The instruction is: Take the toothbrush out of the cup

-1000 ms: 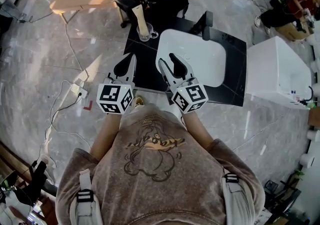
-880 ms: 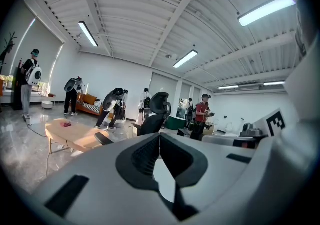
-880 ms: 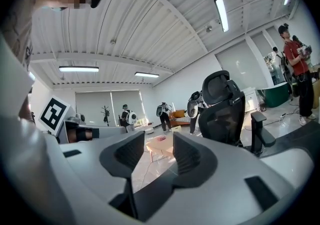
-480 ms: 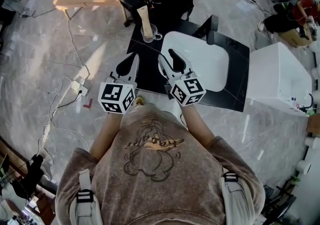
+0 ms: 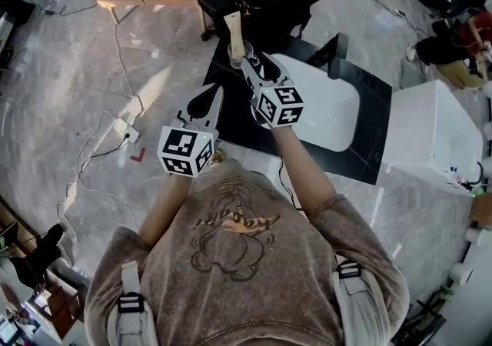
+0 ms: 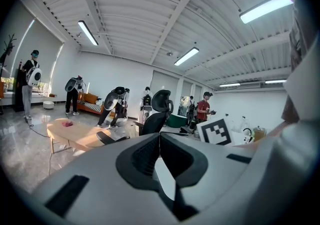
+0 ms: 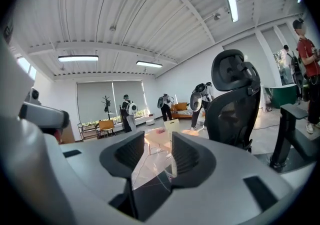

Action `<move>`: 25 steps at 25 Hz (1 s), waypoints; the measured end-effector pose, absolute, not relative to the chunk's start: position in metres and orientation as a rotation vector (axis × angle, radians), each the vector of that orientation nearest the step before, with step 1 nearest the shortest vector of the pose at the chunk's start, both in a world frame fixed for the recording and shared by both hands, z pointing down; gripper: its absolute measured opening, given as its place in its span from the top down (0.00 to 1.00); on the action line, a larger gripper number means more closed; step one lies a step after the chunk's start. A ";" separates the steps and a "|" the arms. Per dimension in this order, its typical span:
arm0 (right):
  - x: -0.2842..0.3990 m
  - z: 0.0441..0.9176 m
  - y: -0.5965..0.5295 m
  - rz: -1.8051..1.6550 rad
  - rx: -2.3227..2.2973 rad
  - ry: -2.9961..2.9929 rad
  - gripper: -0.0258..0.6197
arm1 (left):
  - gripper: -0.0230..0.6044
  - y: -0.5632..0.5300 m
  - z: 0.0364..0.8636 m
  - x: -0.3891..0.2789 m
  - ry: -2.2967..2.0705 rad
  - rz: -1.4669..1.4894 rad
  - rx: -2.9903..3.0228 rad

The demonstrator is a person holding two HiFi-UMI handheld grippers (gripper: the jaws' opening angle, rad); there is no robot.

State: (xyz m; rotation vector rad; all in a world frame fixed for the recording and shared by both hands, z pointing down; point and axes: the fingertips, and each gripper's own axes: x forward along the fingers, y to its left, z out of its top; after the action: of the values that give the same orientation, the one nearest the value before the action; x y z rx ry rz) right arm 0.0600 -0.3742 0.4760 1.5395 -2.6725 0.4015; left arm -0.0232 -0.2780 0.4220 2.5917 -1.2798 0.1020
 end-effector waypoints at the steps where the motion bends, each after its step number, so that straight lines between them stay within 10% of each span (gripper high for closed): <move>1: 0.057 0.481 -0.384 0.407 1.529 -2.663 0.68 | 0.94 -0.278 0.423 -0.023 -1.281 0.106 2.589; 25: 0.035 0.574 -0.502 0.534 1.359 -2.387 0.58 | 0.94 -0.283 0.451 -0.026 -1.277 0.172 2.513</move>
State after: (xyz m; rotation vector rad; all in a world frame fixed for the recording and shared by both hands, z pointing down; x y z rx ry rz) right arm 0.0347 -0.5016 0.5737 1.3594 -2.3875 0.5337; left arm -0.0262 -0.2827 0.4514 2.5130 -1.2772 0.1722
